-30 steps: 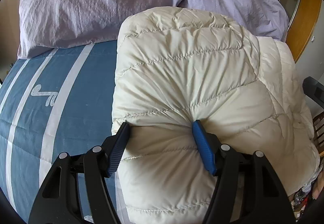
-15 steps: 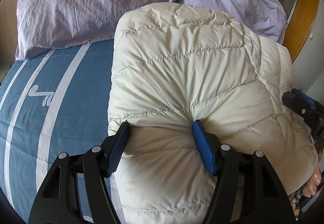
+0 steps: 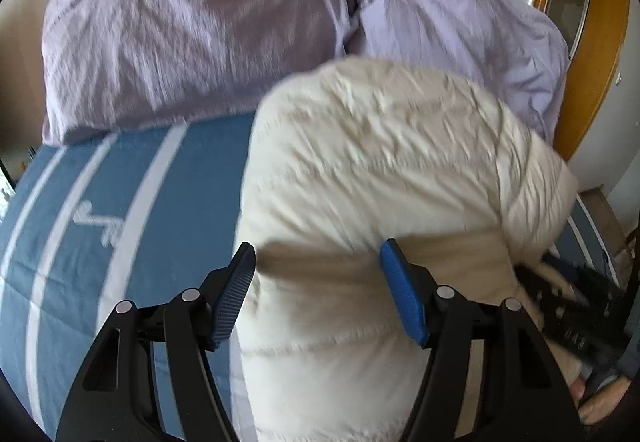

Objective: Fold large clothes

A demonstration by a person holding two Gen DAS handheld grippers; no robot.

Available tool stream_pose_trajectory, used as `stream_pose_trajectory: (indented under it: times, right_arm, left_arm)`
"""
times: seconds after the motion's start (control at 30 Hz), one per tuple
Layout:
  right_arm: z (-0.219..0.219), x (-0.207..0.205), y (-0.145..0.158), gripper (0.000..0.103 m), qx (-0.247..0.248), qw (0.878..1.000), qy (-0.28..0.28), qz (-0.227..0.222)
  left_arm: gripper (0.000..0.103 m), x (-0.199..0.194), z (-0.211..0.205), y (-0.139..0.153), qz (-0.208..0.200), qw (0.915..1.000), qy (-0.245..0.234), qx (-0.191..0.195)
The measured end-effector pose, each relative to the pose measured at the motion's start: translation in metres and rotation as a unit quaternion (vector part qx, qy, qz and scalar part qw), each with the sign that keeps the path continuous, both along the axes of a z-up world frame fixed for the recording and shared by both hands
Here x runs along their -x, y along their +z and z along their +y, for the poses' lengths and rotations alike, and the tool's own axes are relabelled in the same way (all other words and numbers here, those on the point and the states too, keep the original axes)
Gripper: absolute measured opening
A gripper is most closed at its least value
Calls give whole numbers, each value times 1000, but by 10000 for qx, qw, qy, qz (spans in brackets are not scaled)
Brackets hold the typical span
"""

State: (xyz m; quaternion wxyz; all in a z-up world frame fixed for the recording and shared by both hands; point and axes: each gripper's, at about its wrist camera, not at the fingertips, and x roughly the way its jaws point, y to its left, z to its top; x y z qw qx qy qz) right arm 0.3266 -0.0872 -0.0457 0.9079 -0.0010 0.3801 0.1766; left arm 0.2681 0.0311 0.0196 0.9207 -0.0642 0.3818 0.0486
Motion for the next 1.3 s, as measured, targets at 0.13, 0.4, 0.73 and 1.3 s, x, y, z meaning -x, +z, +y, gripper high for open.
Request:
stream_pose_trajectory:
  times: [0.13, 0.4, 0.73, 1.3]
  right_arm:
    - [-3, -2, -2, 59, -93, 9999, 17, 49]
    - [-5, -5, -3, 61, -200, 9997, 48, 89]
    - [-19, -2, 29, 66, -442, 9989, -148, -1]
    - [29, -50, 93, 77, -620, 9913, -939, -677]
  left_arm:
    - [66, -12, -6, 11, -189, 9984, 221, -489]
    - [69, -42, -12, 0, -48, 9942, 508, -946]
    - [69, -50, -33, -27, 105, 9900, 384, -1351]
    - [70, -51, -27, -31, 101, 9932, 368, -1100]
